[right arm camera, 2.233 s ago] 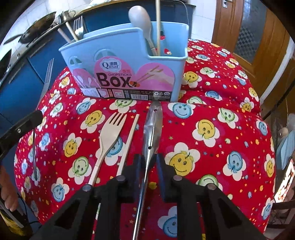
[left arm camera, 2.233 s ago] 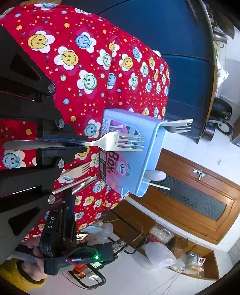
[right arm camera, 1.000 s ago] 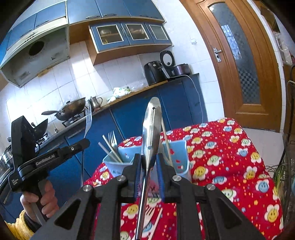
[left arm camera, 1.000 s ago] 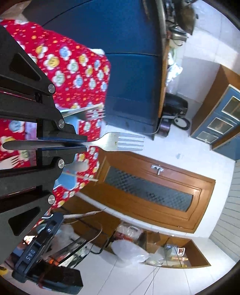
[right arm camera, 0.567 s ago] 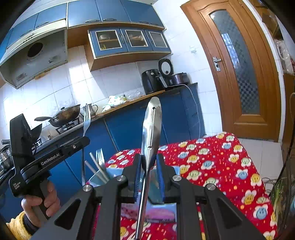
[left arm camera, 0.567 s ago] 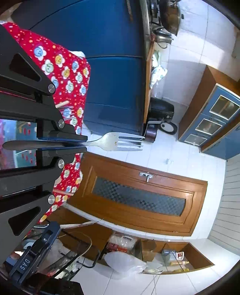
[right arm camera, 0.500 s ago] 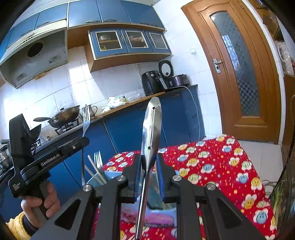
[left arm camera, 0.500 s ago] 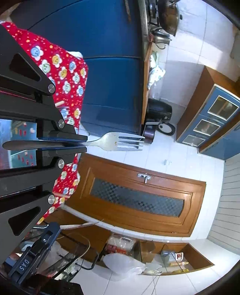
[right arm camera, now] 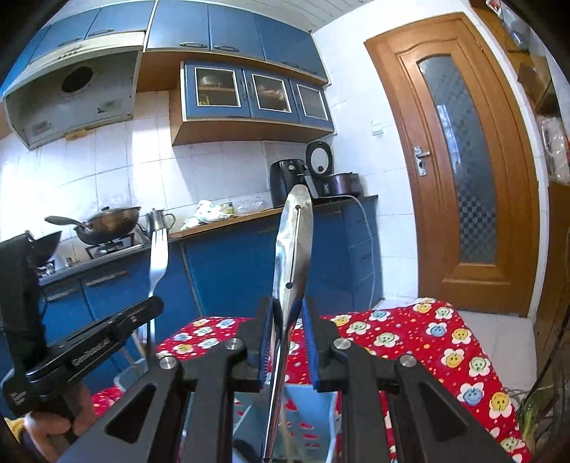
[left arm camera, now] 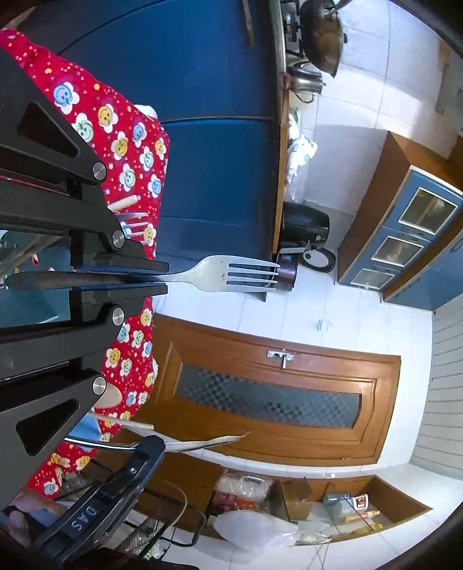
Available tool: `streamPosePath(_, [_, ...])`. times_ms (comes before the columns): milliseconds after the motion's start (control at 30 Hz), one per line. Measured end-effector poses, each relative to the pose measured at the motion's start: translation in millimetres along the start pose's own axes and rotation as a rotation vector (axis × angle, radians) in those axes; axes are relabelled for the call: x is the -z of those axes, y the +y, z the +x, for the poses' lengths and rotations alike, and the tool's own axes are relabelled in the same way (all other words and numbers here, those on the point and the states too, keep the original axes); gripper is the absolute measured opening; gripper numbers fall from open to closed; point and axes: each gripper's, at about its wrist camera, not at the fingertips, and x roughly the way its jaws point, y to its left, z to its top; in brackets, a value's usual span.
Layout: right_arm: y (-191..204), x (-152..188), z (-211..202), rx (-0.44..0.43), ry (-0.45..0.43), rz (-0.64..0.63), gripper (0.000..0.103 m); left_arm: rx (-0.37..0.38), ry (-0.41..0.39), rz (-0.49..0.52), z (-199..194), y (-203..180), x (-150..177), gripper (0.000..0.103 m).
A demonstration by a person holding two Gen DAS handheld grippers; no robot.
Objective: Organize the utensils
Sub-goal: 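Carry the steel fork and knife up over the caddy, then lower the fork and knife into the caddy and open both grippers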
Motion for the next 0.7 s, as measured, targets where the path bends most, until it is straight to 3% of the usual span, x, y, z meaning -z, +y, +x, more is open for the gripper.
streamPosePath(200, [-1,12,13,0.045,0.017,-0.061,0.019,-0.009,-0.034,0.034,-2,-4,5,0.004])
streamPosePath(467, [-1,16,15,0.021,0.047,-0.059,0.020,-0.008,-0.035,0.025,-6,-3,5,0.005])
streamPosePath(700, [-2,16,11,0.014,0.039,-0.037,0.032,0.001,-0.029,0.027,-8,-6,4,0.015])
